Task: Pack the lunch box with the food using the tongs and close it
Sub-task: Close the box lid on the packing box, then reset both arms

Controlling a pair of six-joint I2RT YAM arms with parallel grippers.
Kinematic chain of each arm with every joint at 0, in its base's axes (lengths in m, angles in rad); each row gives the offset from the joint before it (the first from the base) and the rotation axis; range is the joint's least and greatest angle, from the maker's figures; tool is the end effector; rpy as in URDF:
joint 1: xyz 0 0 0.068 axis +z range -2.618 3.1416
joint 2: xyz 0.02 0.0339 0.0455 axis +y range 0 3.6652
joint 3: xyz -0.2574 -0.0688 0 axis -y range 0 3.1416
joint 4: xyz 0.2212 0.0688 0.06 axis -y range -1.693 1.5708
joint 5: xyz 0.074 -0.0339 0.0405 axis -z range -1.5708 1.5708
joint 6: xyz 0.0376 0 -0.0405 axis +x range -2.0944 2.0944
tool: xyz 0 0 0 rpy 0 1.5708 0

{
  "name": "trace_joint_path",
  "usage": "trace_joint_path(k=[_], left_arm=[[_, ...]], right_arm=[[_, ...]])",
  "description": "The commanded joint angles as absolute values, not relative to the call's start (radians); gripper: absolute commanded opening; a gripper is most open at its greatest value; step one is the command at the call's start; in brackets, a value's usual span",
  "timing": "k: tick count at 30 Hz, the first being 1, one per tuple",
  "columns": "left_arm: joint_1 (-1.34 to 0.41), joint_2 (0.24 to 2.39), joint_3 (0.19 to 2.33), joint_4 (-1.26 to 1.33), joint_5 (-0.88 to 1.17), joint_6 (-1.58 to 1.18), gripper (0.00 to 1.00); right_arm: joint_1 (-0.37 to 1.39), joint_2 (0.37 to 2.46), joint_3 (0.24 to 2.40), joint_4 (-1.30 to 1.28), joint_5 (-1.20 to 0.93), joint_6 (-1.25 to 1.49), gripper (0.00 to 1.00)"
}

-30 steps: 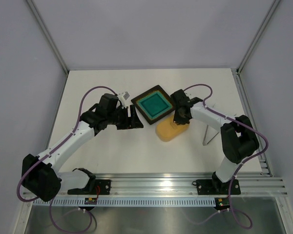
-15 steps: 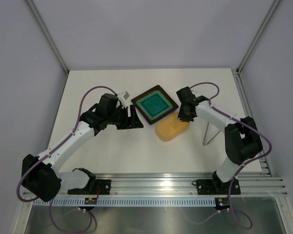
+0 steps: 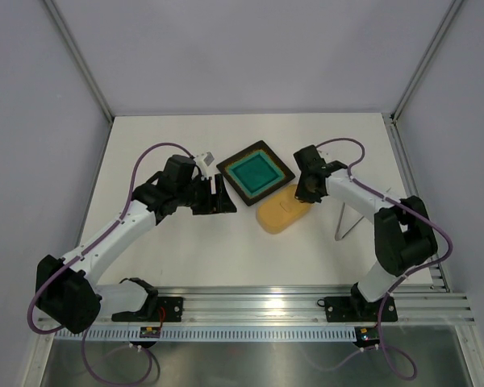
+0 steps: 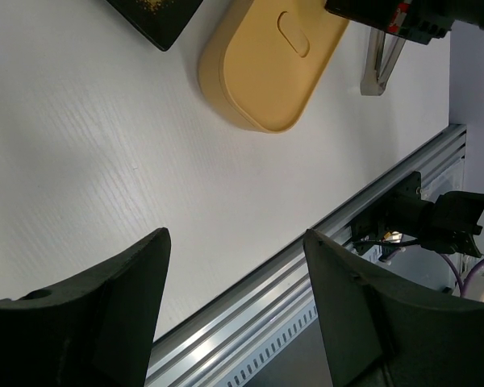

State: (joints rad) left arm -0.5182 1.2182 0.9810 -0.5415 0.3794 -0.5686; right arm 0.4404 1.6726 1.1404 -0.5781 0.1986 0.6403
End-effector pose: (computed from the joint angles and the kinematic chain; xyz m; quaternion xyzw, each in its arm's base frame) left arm 0.1996 -0.1299 0.2849 0.0499 0.9076 -0.3448 0.2343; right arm 0.2894 0.1282 0.2097 0.1192 0.9617 0.0341 0.2444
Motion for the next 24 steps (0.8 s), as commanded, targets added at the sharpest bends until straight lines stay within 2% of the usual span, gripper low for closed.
trace_joint_path(k=[1,3,4,5,7,9,12,24], left_arm=[[-0.518,1.193,1.008,-0.526,0.365,-0.549,0.71],[-0.520,1.190,1.011,-0.532,0.359,-0.548,0.72],[-0.519,1.186,1.012,-0.535,0.354,-0.545,0.73],[-0.518,1.183,1.014,-0.540,0.341,-0.540,0.76],[-0.520,1.177,1.032,-0.577,0.313,-0.525,0.82],[-0.520,1.166,1.063,-0.622,0.259,-0.500,0.92],[-0.518,1.157,1.098,-0.682,0.200,-0.457,0.99],[-0.519,1.127,1.201,-0.767,0.041,-0.405,0.99]], right_arm=[[0.445,1.527,1.210,-0.684,0.285,0.626,0.01],[0.443,1.462,1.235,-0.701,0.325,0.618,0.14],[0.443,1.439,1.238,-0.704,0.340,0.615,0.25],[0.443,1.392,1.236,-0.703,0.353,0.614,0.60],[0.443,1.344,1.223,-0.695,0.402,0.615,0.84],[0.443,1.283,1.206,-0.702,0.464,0.624,0.99],[0.443,1.221,1.181,-0.730,0.550,0.650,0.99],[0.443,1.082,1.089,-0.841,0.744,0.747,0.99]])
